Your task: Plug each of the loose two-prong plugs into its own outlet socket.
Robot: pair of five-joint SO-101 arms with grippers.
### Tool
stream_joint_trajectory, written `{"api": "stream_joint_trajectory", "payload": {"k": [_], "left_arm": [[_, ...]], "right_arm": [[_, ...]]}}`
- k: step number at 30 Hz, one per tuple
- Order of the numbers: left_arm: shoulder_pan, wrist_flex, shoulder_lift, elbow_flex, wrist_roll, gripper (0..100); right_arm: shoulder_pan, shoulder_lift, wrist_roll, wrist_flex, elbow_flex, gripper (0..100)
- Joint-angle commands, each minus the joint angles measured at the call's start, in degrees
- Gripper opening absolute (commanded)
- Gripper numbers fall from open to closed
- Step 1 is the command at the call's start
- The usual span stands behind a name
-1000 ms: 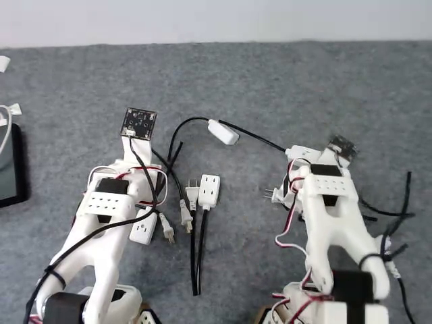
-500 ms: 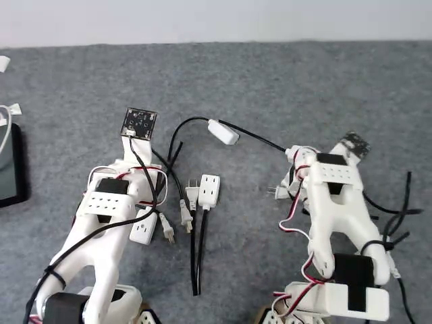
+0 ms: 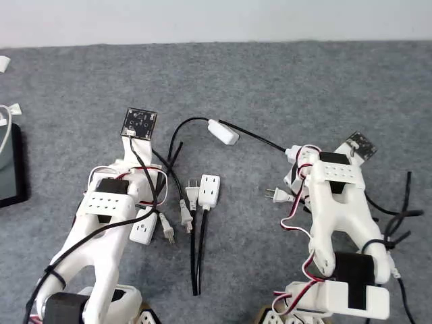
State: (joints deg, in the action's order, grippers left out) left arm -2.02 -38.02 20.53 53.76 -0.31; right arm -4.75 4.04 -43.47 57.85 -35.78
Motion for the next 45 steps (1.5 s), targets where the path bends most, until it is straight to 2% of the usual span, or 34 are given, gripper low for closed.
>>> {"api": "stream_joint_trajectory", "payload": {"k": [1, 13, 24, 34, 40, 42, 45], "left_arm": [[-0.4, 1.1, 2.1, -1.8, -0.3, 1], [-0.4, 1.1, 1.8, -1.7, -0.3, 1], [-1.6, 1.1, 1.7, -1.6, -0.6, 1], [-1.7, 1.1, 1.6, -1.5, -2.3, 1], [-2.3, 1.2, 1.8, -0.9, -2.4, 1], [-2.3, 1.3, 1.9, -0.7, -2.4, 1], [-2.3, 1.3, 1.8, -0.7, -2.4, 1]], "right_arm": [[-0.1, 0.2, -0.8, -1.3, 2.9, 14.0], [0.0, -3.9, -0.7, -3.7, 3.6, 14.0], [1.2, -10.8, -0.5, 2.2, 10.2, 14.0], [1.3, -12.4, -0.7, 2.1, 11.6, 13.9], [1.3, -14.5, 1.1, 2.5, 13.8, 1.3], [1.3, -14.9, 4.3, 2.5, 14.1, 0.7], [1.3, -14.5, 5.0, 3.2, 14.2, 0.8]]}}
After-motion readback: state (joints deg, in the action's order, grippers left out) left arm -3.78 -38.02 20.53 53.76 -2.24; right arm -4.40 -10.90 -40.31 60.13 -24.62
